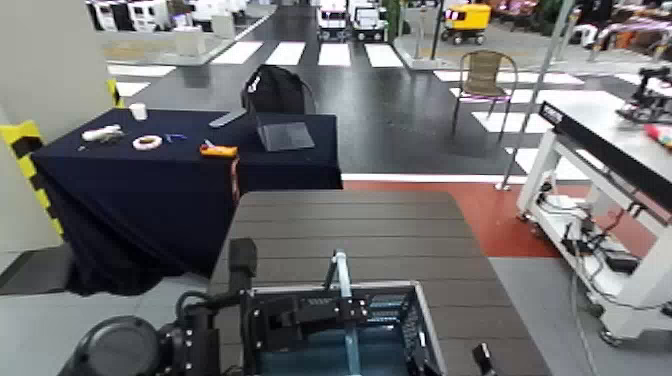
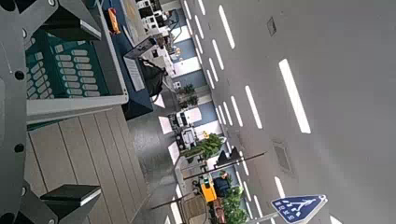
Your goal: Place the crate on the table.
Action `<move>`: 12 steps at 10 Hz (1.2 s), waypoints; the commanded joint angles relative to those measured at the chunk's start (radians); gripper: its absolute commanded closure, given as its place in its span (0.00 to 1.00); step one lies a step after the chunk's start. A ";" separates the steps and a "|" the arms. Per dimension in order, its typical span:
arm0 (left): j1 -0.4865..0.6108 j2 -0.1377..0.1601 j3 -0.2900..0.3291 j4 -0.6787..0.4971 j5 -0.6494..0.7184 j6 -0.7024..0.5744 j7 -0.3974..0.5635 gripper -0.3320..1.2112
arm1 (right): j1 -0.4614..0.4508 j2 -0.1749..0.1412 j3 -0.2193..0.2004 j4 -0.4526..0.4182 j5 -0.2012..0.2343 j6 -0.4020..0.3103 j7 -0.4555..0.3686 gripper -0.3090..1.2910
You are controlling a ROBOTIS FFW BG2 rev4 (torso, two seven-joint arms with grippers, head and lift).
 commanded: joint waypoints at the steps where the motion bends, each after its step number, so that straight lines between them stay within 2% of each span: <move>1: -0.082 0.003 -0.034 0.086 -0.007 -0.007 -0.002 0.99 | -0.002 -0.001 0.004 0.003 -0.005 -0.003 0.000 0.28; 3: -0.142 0.004 -0.066 0.158 -0.008 -0.028 -0.008 0.99 | -0.003 -0.001 0.009 0.006 -0.008 -0.005 0.000 0.28; 6: -0.258 -0.004 -0.178 0.327 -0.019 -0.134 -0.081 0.99 | -0.006 -0.003 0.013 0.009 -0.016 -0.013 0.000 0.28; 7: -0.306 -0.016 -0.209 0.391 -0.067 -0.166 -0.147 0.99 | -0.008 -0.003 0.013 0.011 -0.016 -0.013 0.000 0.28; 12: -0.459 -0.076 -0.322 0.672 -0.111 -0.293 -0.282 0.99 | -0.012 -0.007 0.019 0.014 -0.024 -0.023 0.000 0.28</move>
